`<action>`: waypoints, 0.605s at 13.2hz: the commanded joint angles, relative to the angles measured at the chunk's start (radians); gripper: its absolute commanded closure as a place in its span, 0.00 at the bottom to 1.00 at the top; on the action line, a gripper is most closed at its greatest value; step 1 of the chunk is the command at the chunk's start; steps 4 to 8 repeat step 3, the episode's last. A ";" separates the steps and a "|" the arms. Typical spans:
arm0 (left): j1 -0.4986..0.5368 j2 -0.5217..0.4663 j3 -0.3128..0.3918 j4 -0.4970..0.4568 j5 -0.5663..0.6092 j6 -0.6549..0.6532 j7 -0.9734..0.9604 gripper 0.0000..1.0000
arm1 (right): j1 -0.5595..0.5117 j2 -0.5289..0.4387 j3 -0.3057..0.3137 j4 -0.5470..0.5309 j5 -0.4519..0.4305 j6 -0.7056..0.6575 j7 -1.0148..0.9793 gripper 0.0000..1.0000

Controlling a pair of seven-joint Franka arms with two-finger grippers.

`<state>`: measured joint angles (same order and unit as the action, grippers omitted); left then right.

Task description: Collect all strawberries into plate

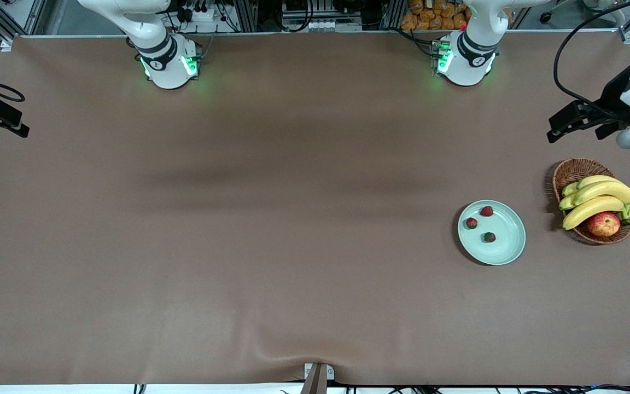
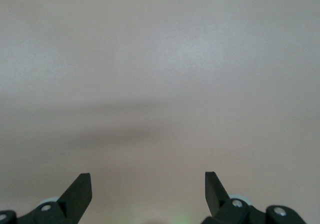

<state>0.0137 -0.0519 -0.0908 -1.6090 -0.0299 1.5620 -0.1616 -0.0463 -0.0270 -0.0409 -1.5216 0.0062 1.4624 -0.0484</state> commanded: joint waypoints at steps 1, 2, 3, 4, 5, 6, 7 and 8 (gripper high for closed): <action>-0.050 -0.022 0.057 -0.005 -0.008 -0.011 0.013 0.00 | -0.012 -0.002 0.007 0.001 0.012 -0.004 -0.001 0.00; -0.063 -0.020 0.071 -0.005 -0.007 -0.011 0.011 0.00 | -0.012 -0.002 0.007 0.001 0.012 -0.004 -0.001 0.00; -0.064 -0.020 0.072 -0.003 -0.007 -0.011 0.011 0.00 | -0.012 -0.002 0.007 0.001 0.012 -0.005 -0.001 0.00; -0.064 -0.020 0.072 -0.003 -0.007 -0.011 0.011 0.00 | -0.012 -0.002 0.007 0.001 0.012 -0.005 -0.001 0.00; -0.064 -0.020 0.072 -0.003 -0.007 -0.011 0.011 0.00 | -0.012 -0.002 0.007 0.001 0.012 -0.005 -0.001 0.00; -0.064 -0.020 0.072 -0.003 -0.007 -0.011 0.011 0.00 | -0.012 -0.002 0.007 0.001 0.012 -0.005 -0.001 0.00; -0.064 -0.020 0.072 -0.003 -0.007 -0.011 0.011 0.00 | -0.012 -0.002 0.007 0.001 0.012 -0.005 -0.001 0.00; -0.064 -0.020 0.072 -0.003 -0.007 -0.011 0.011 0.00 | -0.012 -0.002 0.007 0.001 0.012 -0.005 -0.001 0.00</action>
